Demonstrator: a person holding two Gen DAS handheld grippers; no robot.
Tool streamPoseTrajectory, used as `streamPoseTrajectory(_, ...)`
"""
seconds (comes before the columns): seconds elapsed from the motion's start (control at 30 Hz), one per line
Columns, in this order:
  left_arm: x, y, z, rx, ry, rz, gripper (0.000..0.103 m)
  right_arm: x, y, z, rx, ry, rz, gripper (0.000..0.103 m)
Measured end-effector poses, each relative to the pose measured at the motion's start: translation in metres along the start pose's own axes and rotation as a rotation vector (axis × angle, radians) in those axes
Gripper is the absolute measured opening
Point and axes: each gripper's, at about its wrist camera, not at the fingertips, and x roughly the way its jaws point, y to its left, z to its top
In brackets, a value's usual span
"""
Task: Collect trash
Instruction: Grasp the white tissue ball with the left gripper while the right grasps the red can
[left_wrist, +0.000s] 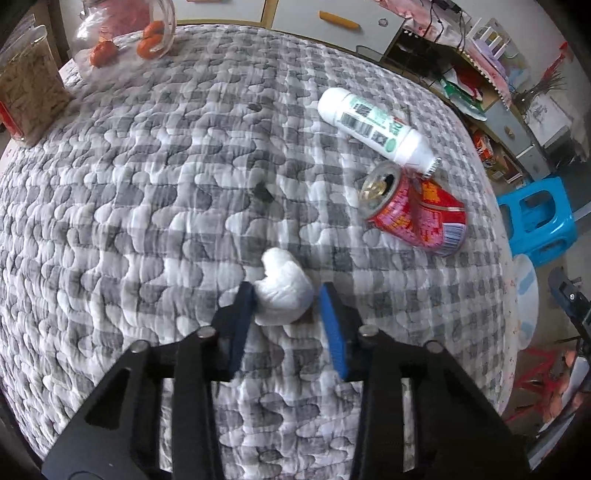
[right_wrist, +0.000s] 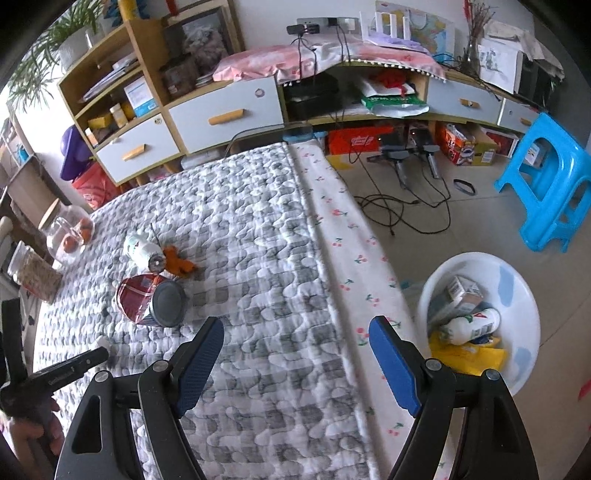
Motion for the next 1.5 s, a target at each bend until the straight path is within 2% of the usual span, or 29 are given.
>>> streamPoseTrajectory(0.07,0.003,0.001,0.004,-0.004,0.001,0.007,0.028,0.003,0.006,0.0,-0.004,0.007,0.005,0.082)
streamPoseTrajectory(0.17,0.004,0.001,0.012,-0.002,-0.01,0.015,0.024,0.01,0.021,0.0,-0.014,0.018,0.016,0.082)
streamPoseTrajectory(0.27,-0.007,0.0,0.016,0.017,-0.034,0.004,0.024,0.018,0.04,0.0,-0.033,0.032,0.03,0.083)
streamPoseTrajectory(0.4,-0.026,0.005,0.02,0.051,-0.095,0.027,0.024,0.03,0.069,0.002,-0.046,0.042,0.055,0.086)
streamPoseTrajectory(0.57,-0.038,0.019,0.027,0.032,-0.127,0.023,0.024,0.049,0.107,0.002,-0.052,0.064,0.091,0.09)
streamPoseTrajectory(0.73,-0.049,0.026,0.03,0.049,-0.187,0.107,0.024,0.07,0.139,0.002,-0.048,0.076,0.089,0.093)
streamPoseTrajectory(0.83,-0.054,0.03,0.034,0.052,-0.212,0.121,0.024,0.081,0.152,0.003,-0.04,0.082,0.083,0.093)
streamPoseTrajectory(1.03,-0.063,0.033,0.036,0.066,-0.245,0.137,0.024,0.096,0.168,0.004,-0.06,0.066,0.029,0.093)
streamPoseTrajectory(1.5,-0.067,0.032,0.036,0.084,-0.265,0.158,0.024,0.114,0.182,0.005,-0.089,0.076,0.02,0.093)
